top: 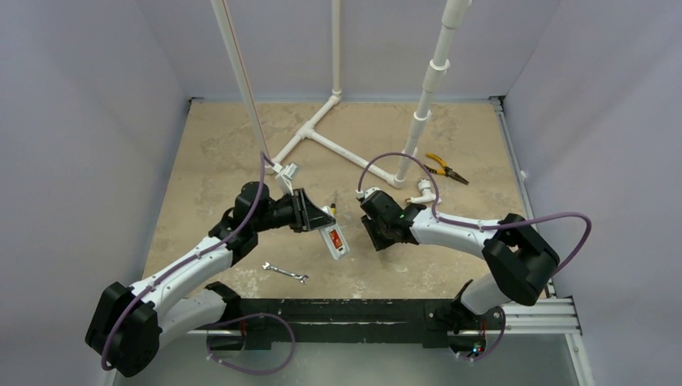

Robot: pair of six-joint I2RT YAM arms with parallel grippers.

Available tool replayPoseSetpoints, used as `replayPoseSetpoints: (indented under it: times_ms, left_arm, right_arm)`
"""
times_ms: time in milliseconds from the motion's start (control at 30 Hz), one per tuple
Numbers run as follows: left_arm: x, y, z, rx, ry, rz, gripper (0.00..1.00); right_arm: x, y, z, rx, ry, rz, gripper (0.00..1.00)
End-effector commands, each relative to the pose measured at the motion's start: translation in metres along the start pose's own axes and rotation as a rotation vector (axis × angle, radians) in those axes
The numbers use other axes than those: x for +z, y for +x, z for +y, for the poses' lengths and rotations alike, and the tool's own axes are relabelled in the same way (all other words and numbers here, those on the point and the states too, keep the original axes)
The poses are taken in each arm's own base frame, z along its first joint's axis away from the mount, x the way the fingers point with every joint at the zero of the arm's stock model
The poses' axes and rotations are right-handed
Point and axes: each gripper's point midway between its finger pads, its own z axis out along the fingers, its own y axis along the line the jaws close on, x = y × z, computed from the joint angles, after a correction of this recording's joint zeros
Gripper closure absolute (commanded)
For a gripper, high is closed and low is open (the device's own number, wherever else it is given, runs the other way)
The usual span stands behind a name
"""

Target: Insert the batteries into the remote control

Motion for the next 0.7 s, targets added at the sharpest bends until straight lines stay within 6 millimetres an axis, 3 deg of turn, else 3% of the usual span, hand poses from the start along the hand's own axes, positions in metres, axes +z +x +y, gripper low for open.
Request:
replayPoseSetpoints:
  times_ms: [0,200,467,667]
  left_arm:
    - [0.000,-0.019,-0.021,0.042,0.058,-0.042,1.00]
    - [0.001,-0.022,-0.016,0.030,0.033,-0.064,1.00]
    - [0.013,-0.036,-0.002,-0.057,-0.007,-0.127,1.00]
    - [0.020,-0.051,-0.004,-0.107,0.029,-0.198,1.00]
  right_arm:
    - [-0.004,0.003,0.000,-0.010,0.011,0.030,0.79]
    - [-0.026,-0.016,-0.001,-0.009,-0.003,-0.067,0.90]
    - [-0.086,-0.050,0.005,-0.094,-0.101,-0.222,0.90]
    - [-0.138,-0.074,0.035,-0.156,-0.290,-0.293,0.91]
